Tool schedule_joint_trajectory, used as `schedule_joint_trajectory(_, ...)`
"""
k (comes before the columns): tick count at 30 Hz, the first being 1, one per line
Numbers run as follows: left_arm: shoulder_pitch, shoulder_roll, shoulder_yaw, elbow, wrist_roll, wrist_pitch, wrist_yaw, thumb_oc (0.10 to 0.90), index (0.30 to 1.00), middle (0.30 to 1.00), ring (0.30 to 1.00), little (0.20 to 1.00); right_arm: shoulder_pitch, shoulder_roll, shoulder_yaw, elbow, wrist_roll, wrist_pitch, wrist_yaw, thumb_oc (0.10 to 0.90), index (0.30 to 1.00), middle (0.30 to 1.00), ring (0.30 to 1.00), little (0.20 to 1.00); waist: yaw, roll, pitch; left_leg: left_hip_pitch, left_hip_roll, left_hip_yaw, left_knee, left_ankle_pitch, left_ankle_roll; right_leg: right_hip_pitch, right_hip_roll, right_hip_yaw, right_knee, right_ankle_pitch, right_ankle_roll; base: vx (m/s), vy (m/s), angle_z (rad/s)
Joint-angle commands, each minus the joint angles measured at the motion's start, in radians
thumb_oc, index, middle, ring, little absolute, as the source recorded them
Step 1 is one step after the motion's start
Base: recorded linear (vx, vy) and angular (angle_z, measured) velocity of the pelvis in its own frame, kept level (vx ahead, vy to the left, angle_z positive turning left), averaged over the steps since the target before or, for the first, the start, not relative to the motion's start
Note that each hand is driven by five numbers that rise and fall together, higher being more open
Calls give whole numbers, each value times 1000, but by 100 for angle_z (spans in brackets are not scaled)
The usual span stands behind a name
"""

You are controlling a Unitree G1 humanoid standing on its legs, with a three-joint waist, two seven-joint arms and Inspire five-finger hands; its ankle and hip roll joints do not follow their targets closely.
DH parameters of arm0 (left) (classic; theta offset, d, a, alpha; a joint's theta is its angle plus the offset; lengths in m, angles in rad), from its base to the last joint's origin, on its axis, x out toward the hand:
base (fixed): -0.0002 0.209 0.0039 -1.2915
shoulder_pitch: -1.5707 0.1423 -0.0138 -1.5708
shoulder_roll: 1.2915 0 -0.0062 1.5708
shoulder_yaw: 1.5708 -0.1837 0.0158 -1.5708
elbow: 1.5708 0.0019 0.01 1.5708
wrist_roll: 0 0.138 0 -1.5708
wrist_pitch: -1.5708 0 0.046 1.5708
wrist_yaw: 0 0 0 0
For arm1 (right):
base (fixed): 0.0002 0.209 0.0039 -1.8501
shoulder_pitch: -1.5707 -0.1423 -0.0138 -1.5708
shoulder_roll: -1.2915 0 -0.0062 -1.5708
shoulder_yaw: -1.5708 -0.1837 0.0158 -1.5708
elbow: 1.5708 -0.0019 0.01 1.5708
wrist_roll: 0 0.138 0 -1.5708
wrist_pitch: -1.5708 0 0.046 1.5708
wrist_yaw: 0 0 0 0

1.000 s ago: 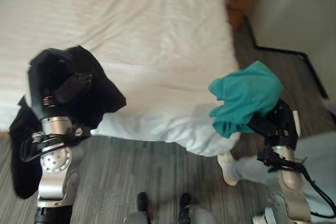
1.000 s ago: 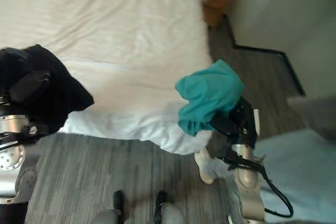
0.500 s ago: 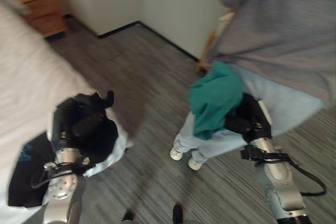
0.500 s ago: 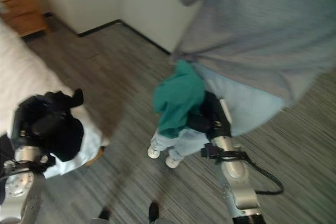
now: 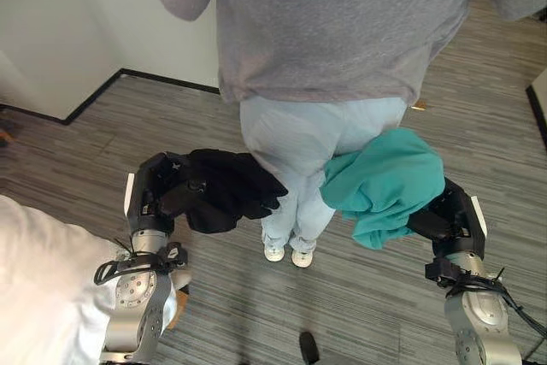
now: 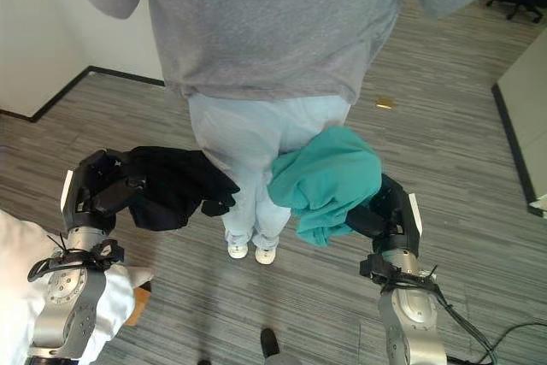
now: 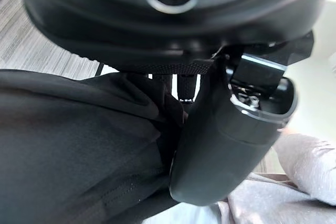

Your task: Pick up bed clothes into laundry basket.

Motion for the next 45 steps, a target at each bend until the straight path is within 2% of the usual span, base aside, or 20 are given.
schedule_joint_trajectory(1, 46, 61, 119, -73, 15, -111, 18, 400, 300, 300, 300, 300, -85, -4, -28, -44, 3, -111, 0, 400, 300, 300, 300, 300, 36, -41, -116, -113, -60, -27, 8, 51, 52, -15, 27, -51, 62, -116, -16, 9, 13, 14)
schedule_joint_trajectory(5, 78, 53, 111, -46, 10, -108, -2, 400, 300, 300, 300, 300, -75, 3, -3, -48, 11, -106, 27, 400, 300, 300, 300, 300, 53, -48, -110, -119, -57, -43, 30, 39, 53, -13, 27, -63, 75, -127, -23, 28, 5, 16)
schedule_joint_trajectory(6, -120, 80, -67, 201, -19, -75, -84, 400, 300, 300, 300, 300, -60, 1, 74, 124, 65, -76, 63, 400, 300, 300, 300, 300, 94, -28, -120, -68, 6, 67, -44, 58, 22, 13, -45, -89, 35, -106, 32, 0, 0, 0)
schedule_joint_trajectory(15, -78, 102, 11, 159, -4, -86, -63, 400, 300, 300, 300, 300, -125, -10, 62, 75, 19, -92, 36, 400, 300, 300, 300, 300, 129, -30, -128, -63, -5, 48, -44, 44, 26, 48, -58, -99, 2, -105, 41, 20, 11, 10)
schedule_joint_trajectory(19, -80, 112, 25, 151, -25, -89, -47, 400, 300, 300, 300, 300, -175, -7, 91, 57, -11, -94, 23, 400, 300, 300, 300, 300, 157, -20, -94, -61, -11, 54, -29, 15, 57, -58, -79, -101, 220, -145, 67, -32, 72, -11)
schedule_joint_trajectory(22, -108, 127, 11, 155, -18, -94, -42, 400, 300, 300, 300, 300, -192, -5, 121, 74, -26, -85, 26, 400, 300, 300, 300, 300, 142, -7, -35, -49, -4, 47, -16, 10, 67, -189, -61, -77, 472, -82, 134, -6, 16, -24)
schedule_joint_trajectory(25, -129, 139, 18, 143, -18, -98, -36, 400, 300, 300, 300, 300, -175, -2, 138, 101, -10, -70, 42, 400, 300, 300, 300, 300, 118, -5, -32, 16, 28, 53, -41, -18, 39, -255, -89, -158, 345, -98, 87, 251, -113, 6)
schedule_joint_trajectory(29, -144, 139, 16, 167, -13, -97, -25, 400, 300, 300, 300, 300, -156, 0, 140, 125, 20, -78, 36, 400, 300, 300, 300, 300, 96, -28, -43, 41, 81, 48, -1, -49, 4, -208, -52, -158, 195, -73, 61, 353, -355, 9)
schedule_joint_trajectory(30, -144, 110, 14, 181, -40, -98, -30, 400, 300, 300, 300, 300, -157, -19, 129, 124, 45, -95, 45, 400, 300, 300, 300, 300, 103, -34, -47, -40, 149, 21, 257, 33, -19, -123, 5, -168, 160, -98, 7, 359, -609, 80)
schedule_joint_trajectory(31, -150, 102, 1, 189, -49, -92, -32, 400, 300, 300, 300, 300, -162, -26, 124, 135, 52, -101, 29, 400, 300, 300, 300, 300, 101, -41, -41, -111, 156, 6, 372, 97, -12, -101, 10, -181, 146, -101, -14, 399, -820, 94)
schedule_joint_trajectory(32, -168, 99, -30, 192, -67, -74, -40, 400, 300, 300, 300, 300, -166, -26, 119, 121, 72, -101, 3, 400, 300, 300, 300, 300, 115, -68, 10, -284, 150, 19, 637, 155, 25, -37, 8, -219, 129, -124, -64, 321, -504, 116)
schedule_joint_trajectory(33, -165, 90, -35, 184, -71, -72, -42, 400, 300, 300, 300, 300, -160, -33, 120, 119, 70, -90, 8, 400, 300, 300, 300, 300, 135, -72, 16, -354, 113, 46, 664, 128, 17, -3, -1, -212, 121, -138, -68, 595, -430, 70)
schedule_joint_trajectory(35, -172, 85, -73, 191, -84, -70, -70, 400, 300, 300, 300, 300, -162, -48, 123, 124, 56, -89, 9, 400, 300, 300, 300, 300, 182, -61, -2, -436, 73, 151, 326, 139, -3, 77, 0, -209, 83, -178, -49, 754, -25, 6)
schedule_joint_trajectory(37, -149, 74, -90, 201, -82, -70, -86, 400, 300, 300, 300, 300, -170, -41, 138, 138, 29, -91, 6, 400, 300, 300, 300, 300, 208, -34, -24, -428, 36, 202, 53, 226, -5, 150, 19, -201, 70, -229, -37, 787, 75, -137)
schedule_joint_trajectory(39, -121, 60, -77, 200, -80, -72, -82, 400, 300, 300, 300, 300, -171, -33, 165, 153, 10, -69, 24, 400, 300, 300, 300, 300, 233, -30, -60, -426, 27, 266, -11, 285, -8, 248, 5, -162, 66, -279, -29, 1165, 154, -65)
schedule_joint_trajectory(40, -100, 80, -64, 177, -78, -72, -92, 400, 300, 300, 300, 300, -176, -13, 181, 160, 5, -60, 36, 400, 300, 300, 300, 300, 245, -48, -102, -401, 22, 280, -1, 273, 21, 281, -55, -162, 98, -281, 5, 1337, 268, -120)
schedule_joint_trajectory(41, -95, 95, -65, 165, -57, -68, -104, 400, 300, 300, 300, 300, -173, 10, 186, 173, -1, -65, 38, 400, 300, 300, 300, 300, 254, -79, -119, -403, -3, 282, 66, 226, 45, 269, -112, -164, 198, -204, 48, 1279, 358, -160)
schedule_joint_trajectory(42, -109, 122, -80, 161, -46, -65, -111, 400, 300, 300, 300, 300, -171, 27, 191, 188, 4, -68, 38, 400, 300, 300, 300, 300, 250, -99, -99, -366, -45, 272, 112, 152, 83, 190, -171, -150, 446, 55, 116, 862, 320, -158)
schedule_joint_trajectory(43, -112, 127, -79, 151, -48, -67, -111, 400, 300, 300, 300, 300, -167, 35, 195, 191, 0, -63, 41, 400, 300, 300, 300, 300, 243, -83, -86, -326, -52, 256, 103, 139, 101, 137, -168, -131, 548, 123, 106, 631, 316, -32)
schedule_joint_trajectory(45, -123, 134, -85, 136, -55, -73, -111, 400, 300, 300, 300, 300, -149, 37, 195, 192, 1, -63, 48, 400, 300, 300, 300, 300, 201, -47, -61, -251, -57, 201, 77, 111, 128, 20, -114, -73, 744, 134, 75, 540, 233, 86)
